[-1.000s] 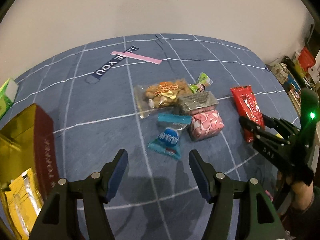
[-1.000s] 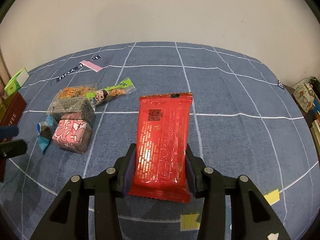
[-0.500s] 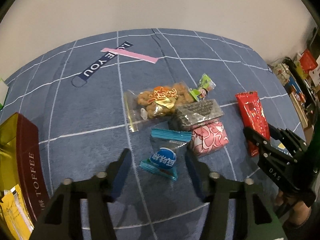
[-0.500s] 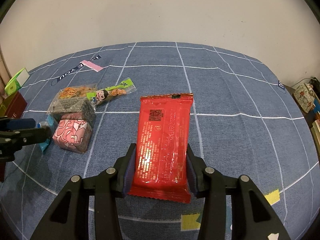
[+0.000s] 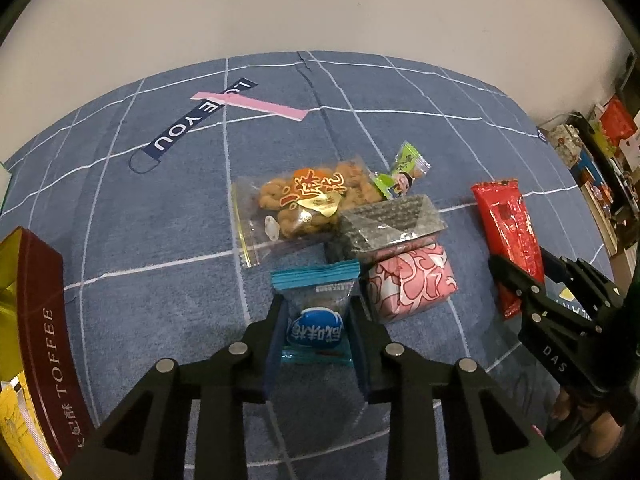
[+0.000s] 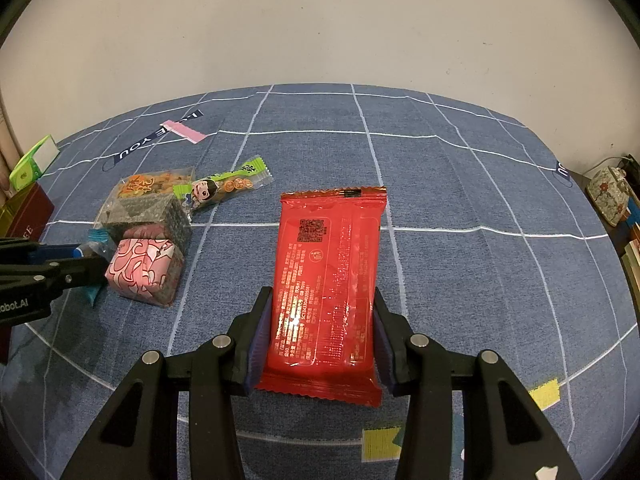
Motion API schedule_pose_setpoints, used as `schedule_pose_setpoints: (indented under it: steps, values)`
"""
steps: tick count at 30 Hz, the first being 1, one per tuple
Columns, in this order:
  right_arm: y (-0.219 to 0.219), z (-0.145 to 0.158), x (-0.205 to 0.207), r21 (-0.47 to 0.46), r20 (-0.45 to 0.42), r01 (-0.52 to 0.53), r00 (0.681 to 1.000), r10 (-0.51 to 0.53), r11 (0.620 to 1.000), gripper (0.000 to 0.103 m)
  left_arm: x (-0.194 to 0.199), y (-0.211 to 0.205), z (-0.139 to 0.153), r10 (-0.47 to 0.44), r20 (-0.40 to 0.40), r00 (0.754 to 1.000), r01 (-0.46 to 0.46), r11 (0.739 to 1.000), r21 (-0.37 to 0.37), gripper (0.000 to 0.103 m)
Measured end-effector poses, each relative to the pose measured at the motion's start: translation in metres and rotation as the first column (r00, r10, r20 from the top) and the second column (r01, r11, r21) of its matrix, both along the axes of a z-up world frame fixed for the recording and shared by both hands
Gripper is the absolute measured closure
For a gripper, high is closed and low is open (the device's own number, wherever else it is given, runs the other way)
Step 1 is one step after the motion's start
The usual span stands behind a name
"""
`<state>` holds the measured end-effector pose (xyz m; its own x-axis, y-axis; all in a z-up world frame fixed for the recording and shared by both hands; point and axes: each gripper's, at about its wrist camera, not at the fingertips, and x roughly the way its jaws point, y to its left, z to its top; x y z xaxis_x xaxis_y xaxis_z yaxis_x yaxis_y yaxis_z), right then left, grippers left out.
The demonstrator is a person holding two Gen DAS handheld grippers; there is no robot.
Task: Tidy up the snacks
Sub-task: 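Grasp the blue-wrapped candy with the left tool, then carry the blue candy over the tin and release it with the left tool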
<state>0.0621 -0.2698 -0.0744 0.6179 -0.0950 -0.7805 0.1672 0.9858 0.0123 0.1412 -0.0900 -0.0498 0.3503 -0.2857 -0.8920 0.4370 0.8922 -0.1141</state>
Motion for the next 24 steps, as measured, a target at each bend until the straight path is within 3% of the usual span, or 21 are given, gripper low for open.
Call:
schedule_pose_setpoints:
  steps: [16,24]
  values:
    - [0.0,0.0,0.0,-0.001,0.0,0.0,1.0,0.0,1.0,0.061,-0.025,0.017,0.024,0.065,0.018,0.998,-0.065,0.998,-0.002,0.074]
    - [0.001,0.0,0.0,-0.002,0.001,0.001,1.0,-0.001,1.0,0.061,-0.031,0.054,0.058,0.135,0.051,0.989,-0.136,0.991,0.003,0.074]
